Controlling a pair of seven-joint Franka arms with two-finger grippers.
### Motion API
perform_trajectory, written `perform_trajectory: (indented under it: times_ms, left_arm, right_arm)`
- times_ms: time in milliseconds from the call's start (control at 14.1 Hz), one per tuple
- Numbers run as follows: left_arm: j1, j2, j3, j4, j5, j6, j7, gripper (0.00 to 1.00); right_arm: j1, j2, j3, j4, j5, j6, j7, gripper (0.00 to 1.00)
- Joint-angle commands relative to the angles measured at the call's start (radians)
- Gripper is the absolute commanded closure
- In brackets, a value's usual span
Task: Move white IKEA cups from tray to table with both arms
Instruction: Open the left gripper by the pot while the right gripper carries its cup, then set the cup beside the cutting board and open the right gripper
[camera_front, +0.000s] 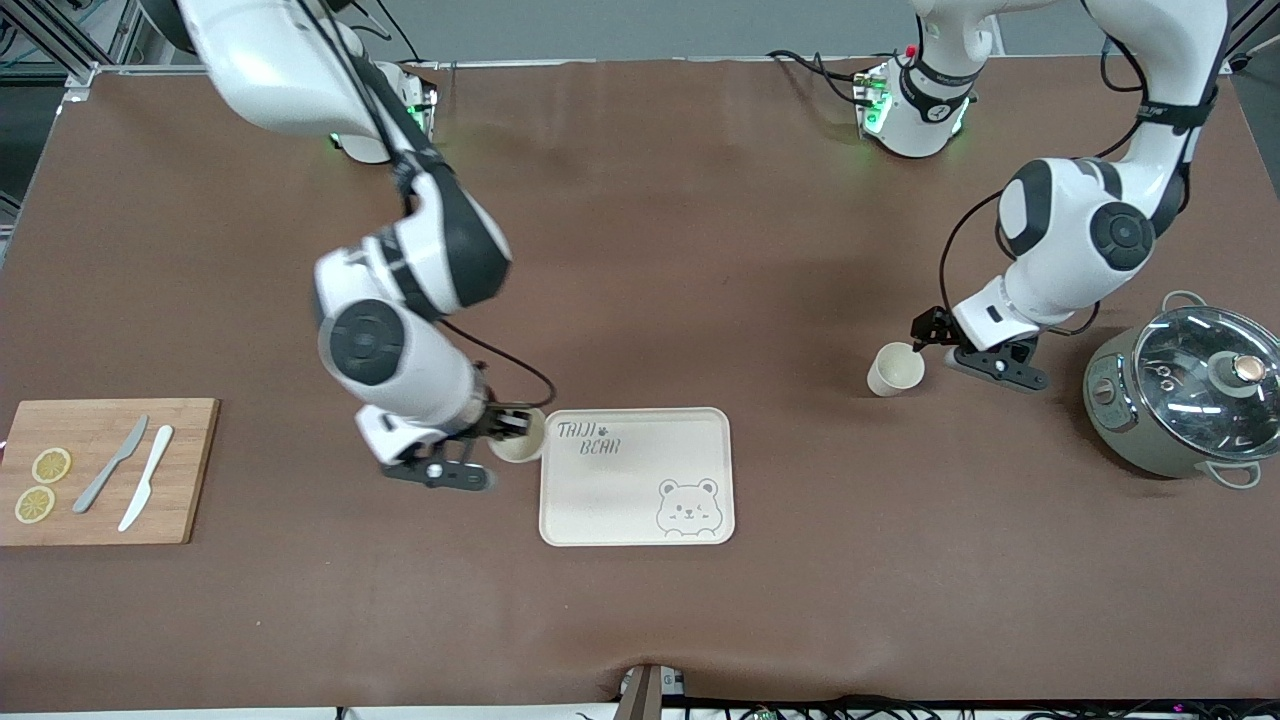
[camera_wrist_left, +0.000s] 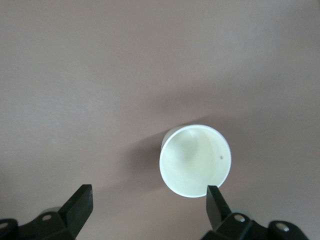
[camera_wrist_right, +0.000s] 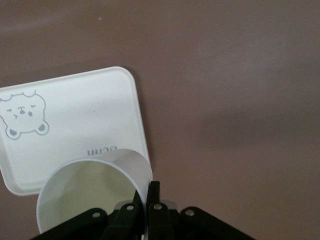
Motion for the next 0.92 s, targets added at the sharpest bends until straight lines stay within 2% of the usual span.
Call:
perform_trajectory:
  times_ms: [0, 142, 284, 497, 639, 781, 852]
  left_arm:
    - [0.006, 0.019, -0.003, 0.157, -0.008, -0.128, -0.090, 0.00]
    - [-0.006, 0.027, -0.003, 0.289, -0.005, -0.214, -0.240, 0.00]
    - [-0.020, 0.051, -0.017, 0.445, 0.069, -0.329, -0.360, 0.00]
    - [-0.064, 0.094, -0.023, 0.672, 0.087, -0.519, -0.379, 0.00]
    - [-0.072, 0.119, -0.020, 0.816, 0.131, -0.651, -0.379, 0.00]
    - [-0.061, 0.124, -0.012, 0.921, 0.167, -0.757, -0.367, 0.00]
    - [-0.057, 0.121, -0.011, 0.940, 0.167, -0.785, -0.365, 0.00]
  right_arm:
    - [-0.076, -0.115, 0.009, -0.117, 0.025, -0.015, -0.153, 1.00]
    - [-0.132, -0.176, 0.008, -0.192, 0.022, -0.013, -0.286, 1.00]
    - [-0.195, -0.227, 0.008, -0.270, 0.022, -0.004, -0.408, 1.00]
    - [-0.283, -0.236, 0.006, -0.330, 0.022, 0.028, -0.572, 1.00]
    - [-0.335, -0.238, 0.008, -0.390, 0.022, 0.106, -0.685, 1.00]
    - [-0.366, -0.233, 0.008, -0.459, 0.022, 0.208, -0.767, 1.00]
    - [-0.379, -0.229, 0.008, -0.493, 0.022, 0.265, -0.801, 1.00]
